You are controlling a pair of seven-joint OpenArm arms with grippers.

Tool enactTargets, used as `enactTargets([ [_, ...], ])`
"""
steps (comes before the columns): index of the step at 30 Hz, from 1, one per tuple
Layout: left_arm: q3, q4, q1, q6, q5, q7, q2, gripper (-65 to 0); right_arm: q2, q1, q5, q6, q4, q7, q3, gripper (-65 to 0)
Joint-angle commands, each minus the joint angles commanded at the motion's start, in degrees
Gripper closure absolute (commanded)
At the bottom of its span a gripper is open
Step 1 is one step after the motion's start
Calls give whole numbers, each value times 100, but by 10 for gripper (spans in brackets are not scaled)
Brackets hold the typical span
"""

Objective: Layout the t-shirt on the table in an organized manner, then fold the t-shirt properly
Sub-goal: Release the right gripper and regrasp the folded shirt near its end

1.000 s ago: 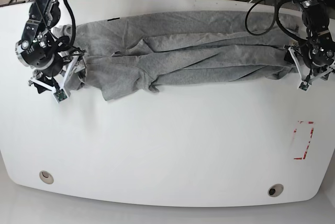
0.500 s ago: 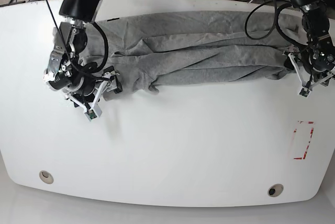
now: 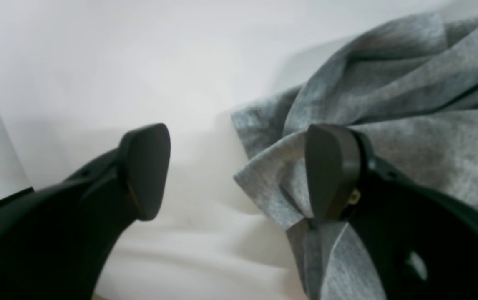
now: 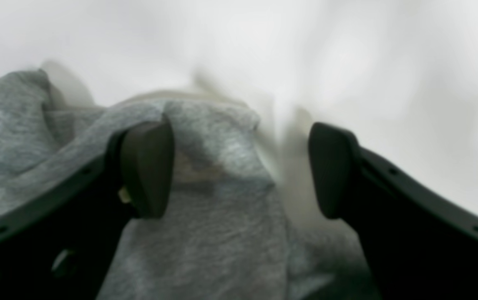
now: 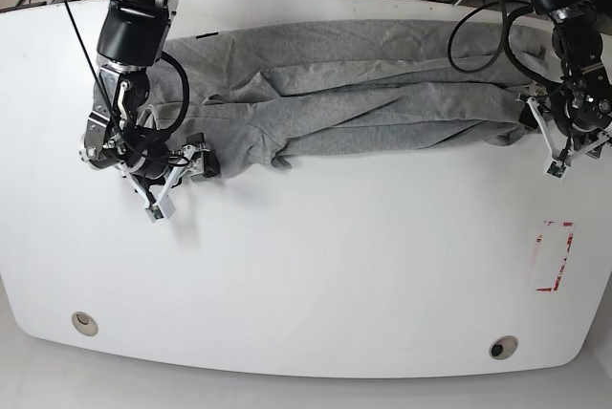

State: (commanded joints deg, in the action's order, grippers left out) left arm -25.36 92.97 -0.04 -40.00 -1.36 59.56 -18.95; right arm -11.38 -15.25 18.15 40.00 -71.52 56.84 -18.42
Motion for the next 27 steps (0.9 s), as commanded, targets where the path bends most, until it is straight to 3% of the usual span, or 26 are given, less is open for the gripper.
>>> enactTargets([
  [4, 0, 0, -9, 0, 0, -9, 9, -458, 9, 18, 9, 0, 0, 26, 0, -403],
  [9, 0, -18, -9, 0, 0, -9, 9, -458, 79, 18, 9, 0, -9, 229, 0, -205],
  [16, 0, -18, -9, 0, 0, -9, 9, -458, 123, 18, 9, 0, -9, 237, 0, -182],
  [20, 0, -26, -9, 0, 0, -9, 9, -458, 176, 18, 9, 0, -9, 237, 9, -21],
  [22, 0, -35, -9, 0, 0, -9, 9, -458, 220, 18, 9, 0, -70, 246, 9, 0],
  [25, 0, -35, -9, 0, 9, -9, 9, -458, 237, 18, 18, 0, -466, 545, 9, 0],
  [27, 0, -35, -9, 0, 9, -9, 9, -458, 308, 18, 88, 0, -853, 1011, 9, 0],
])
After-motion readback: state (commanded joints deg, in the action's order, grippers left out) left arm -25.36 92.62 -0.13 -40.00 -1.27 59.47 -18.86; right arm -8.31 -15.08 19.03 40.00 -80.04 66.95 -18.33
